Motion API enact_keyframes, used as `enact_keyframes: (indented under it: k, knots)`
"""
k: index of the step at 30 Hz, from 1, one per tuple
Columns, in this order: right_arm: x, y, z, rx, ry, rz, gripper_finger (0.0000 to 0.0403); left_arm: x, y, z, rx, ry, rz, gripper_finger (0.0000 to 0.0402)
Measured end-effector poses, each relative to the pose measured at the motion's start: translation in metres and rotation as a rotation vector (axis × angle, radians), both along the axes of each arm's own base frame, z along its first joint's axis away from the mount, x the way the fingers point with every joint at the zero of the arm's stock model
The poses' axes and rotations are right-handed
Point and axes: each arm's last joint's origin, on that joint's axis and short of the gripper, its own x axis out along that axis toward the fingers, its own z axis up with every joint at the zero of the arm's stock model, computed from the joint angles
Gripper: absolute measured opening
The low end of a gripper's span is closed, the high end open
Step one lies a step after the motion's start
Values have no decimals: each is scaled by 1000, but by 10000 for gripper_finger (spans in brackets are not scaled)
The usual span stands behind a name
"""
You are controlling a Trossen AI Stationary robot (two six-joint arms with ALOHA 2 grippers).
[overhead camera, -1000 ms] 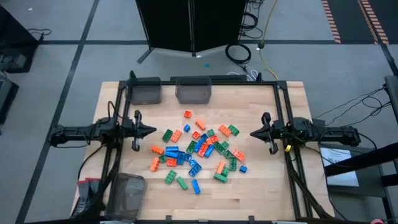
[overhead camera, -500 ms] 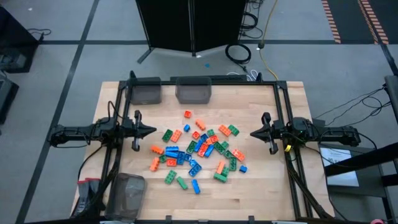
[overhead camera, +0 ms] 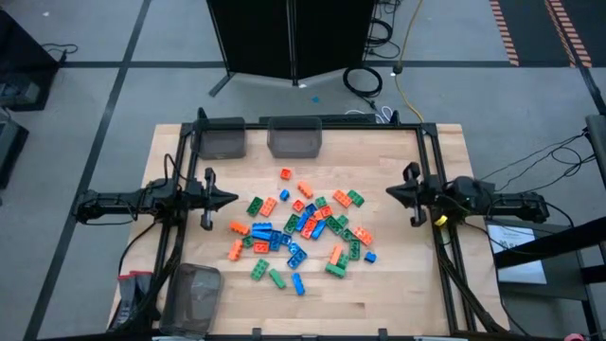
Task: Sort blocks
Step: Put the orange gamepiece into the bottom black bin
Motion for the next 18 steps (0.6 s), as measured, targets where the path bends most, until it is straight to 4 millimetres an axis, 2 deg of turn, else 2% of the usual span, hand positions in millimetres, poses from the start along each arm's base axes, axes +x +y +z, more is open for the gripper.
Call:
enact_keyframes:
  k: [4,8,13,18]
  knots:
    - [-3,0,9,59,-99,27,6,0,0,0,2,0,0,0]
    - [-10,0,24,153,-281,65,6,0,0,3,-2,-32,0,0]
    - [-21,0,39,230,-472,123,6,-2,-1,16,0,-164,-21,0]
    - [-24,0,42,253,-517,130,6,-7,-1,34,3,-360,-26,0]
